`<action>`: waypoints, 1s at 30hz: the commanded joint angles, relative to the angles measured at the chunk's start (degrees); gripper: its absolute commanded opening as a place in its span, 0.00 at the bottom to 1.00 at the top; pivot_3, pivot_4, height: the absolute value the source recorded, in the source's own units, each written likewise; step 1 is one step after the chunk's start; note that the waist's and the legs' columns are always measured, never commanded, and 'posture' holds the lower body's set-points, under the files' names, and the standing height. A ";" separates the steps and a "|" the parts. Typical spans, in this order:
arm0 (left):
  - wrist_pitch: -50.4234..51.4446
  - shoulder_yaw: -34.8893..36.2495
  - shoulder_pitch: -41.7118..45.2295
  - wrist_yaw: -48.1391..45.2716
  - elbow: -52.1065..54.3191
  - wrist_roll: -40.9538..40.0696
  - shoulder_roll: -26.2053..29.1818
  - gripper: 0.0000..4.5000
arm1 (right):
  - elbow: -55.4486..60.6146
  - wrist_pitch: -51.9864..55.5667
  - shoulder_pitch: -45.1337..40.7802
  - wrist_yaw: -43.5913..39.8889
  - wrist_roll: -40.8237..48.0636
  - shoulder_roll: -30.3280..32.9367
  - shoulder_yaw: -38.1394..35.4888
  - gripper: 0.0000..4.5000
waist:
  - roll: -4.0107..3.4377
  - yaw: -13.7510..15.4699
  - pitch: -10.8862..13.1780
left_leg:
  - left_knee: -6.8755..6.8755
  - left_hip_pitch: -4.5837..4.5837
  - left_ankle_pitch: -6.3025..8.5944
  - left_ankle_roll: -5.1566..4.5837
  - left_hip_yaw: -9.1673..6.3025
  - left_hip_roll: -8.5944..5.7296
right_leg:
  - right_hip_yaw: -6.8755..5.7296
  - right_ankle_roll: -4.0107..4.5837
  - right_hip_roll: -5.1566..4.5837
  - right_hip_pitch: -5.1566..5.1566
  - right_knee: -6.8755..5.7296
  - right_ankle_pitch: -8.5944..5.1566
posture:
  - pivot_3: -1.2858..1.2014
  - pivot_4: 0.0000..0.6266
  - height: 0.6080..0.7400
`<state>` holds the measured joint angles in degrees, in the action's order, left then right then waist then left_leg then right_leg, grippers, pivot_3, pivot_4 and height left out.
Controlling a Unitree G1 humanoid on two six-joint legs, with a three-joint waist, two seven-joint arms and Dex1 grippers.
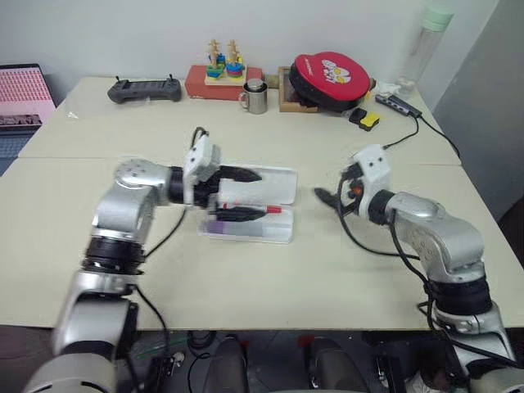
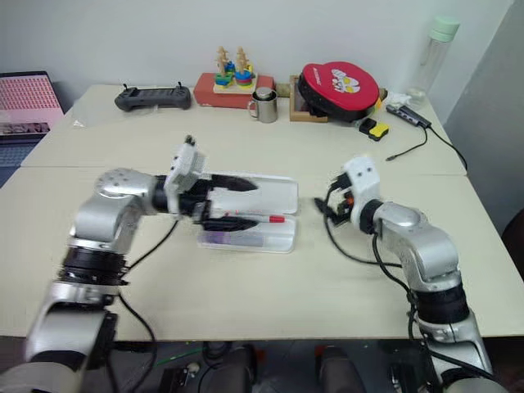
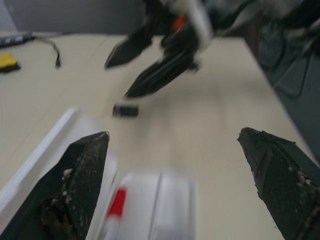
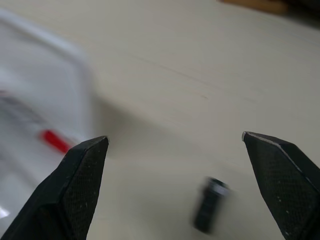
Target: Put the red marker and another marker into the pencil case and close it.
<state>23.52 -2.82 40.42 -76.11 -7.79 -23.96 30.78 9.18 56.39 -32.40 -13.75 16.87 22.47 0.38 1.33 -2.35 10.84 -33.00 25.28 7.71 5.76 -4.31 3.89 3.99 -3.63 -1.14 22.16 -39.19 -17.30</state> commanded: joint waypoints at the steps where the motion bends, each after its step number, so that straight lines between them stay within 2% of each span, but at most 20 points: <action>1: 3.06 1.21 -3.11 7.48 7.71 -1.40 -1.85 0.99 | -2.36 0.50 0.43 4.00 -3.52 -0.38 -0.89 1.00 | -0.01 -0.29 0.00 | 0.03 0.00 0.00 0.00 0.00 -0.01 | 0.02 0.01 0.01 0.03 0.00 0.00 | 0.52 0.24 1.00; 11: 3.29 0.96 -4.56 11.56 10.13 -2.20 -2.64 0.99 | -2.10 0.51 1.58 5.27 -5.08 -3.94 -1.53 1.00 | -0.01 -0.89 0.00 | 0.05 -0.13 0.00 -0.01 0.03 -0.03 | 0.06 -0.03 0.01 -0.05 -0.03 0.02 | 0.52 0.24 1.00; 24: 1.81 0.51 -4.34 10.85 9.16 -1.83 -1.94 0.99 | 1.84 1.77 -1.83 8.09 -10.65 -3.19 1.12 1.00 | -0.02 -0.89 0.00 | 0.10 -0.13 -0.02 -0.04 0.03 -0.04 | 0.07 -0.04 0.01 -0.05 0.05 0.03 | 0.52 0.24 1.00; 30: 0.64 1.17 -4.15 11.60 8.24 -1.93 -2.09 0.99 | 2.11 3.58 -1.10 7.33 -7.53 -9.90 -0.02 1.00 | -0.02 -0.89 0.00 | 0.11 -0.13 -0.03 -0.04 0.03 -0.04 | 0.07 -0.04 0.01 -0.05 0.04 0.03 | 0.52 0.24 1.00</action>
<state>24.88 -2.88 35.20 -64.72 0.09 -25.05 28.52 9.06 59.77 -33.03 -6.31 8.55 12.95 1.34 1.31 -3.24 10.84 -32.89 25.16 7.68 5.72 -4.27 3.85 4.06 -3.67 -1.13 22.12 -39.14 -17.27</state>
